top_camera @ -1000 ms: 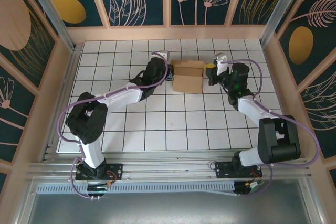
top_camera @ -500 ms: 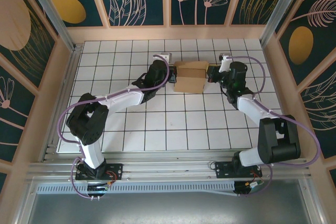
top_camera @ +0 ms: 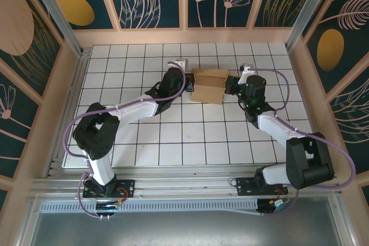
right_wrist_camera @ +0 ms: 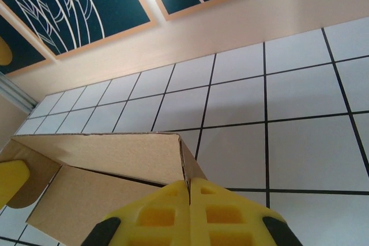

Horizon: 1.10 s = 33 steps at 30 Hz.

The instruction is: Fold the paper box

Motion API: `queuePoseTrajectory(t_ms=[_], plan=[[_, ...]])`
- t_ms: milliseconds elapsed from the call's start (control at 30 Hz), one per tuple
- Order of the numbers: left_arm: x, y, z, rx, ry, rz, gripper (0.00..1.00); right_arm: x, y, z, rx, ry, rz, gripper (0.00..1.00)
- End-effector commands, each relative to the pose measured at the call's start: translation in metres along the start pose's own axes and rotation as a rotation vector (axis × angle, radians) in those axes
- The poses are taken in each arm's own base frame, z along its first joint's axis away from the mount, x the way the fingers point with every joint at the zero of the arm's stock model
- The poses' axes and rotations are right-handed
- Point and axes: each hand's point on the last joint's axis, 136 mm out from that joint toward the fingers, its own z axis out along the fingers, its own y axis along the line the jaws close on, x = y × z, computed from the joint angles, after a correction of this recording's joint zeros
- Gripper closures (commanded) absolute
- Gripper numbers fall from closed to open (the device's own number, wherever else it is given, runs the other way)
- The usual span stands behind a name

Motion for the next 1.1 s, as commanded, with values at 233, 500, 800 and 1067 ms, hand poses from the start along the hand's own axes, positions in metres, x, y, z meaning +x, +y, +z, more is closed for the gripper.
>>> queuePoseTrajectory(t_ms=[233,500,800,1067], plan=[[0.097,0.025,-0.007,-0.068,0.29,-0.006,1.0,0.066,-0.004,0.0,0.059,0.149,0.112,1.0],[0.101,0.023,-0.008,-0.061,0.295,-0.016,1.0,0.081,-0.007,0.0,0.083,0.162,0.192,1.0],[0.098,0.019,-0.011,-0.054,0.282,-0.024,1.0,0.096,-0.009,-0.004,0.127,0.174,0.189,1.0],[0.11,0.03,-0.017,-0.079,0.303,-0.008,1.0,0.11,-0.016,-0.011,0.158,0.185,0.19,1.0]])
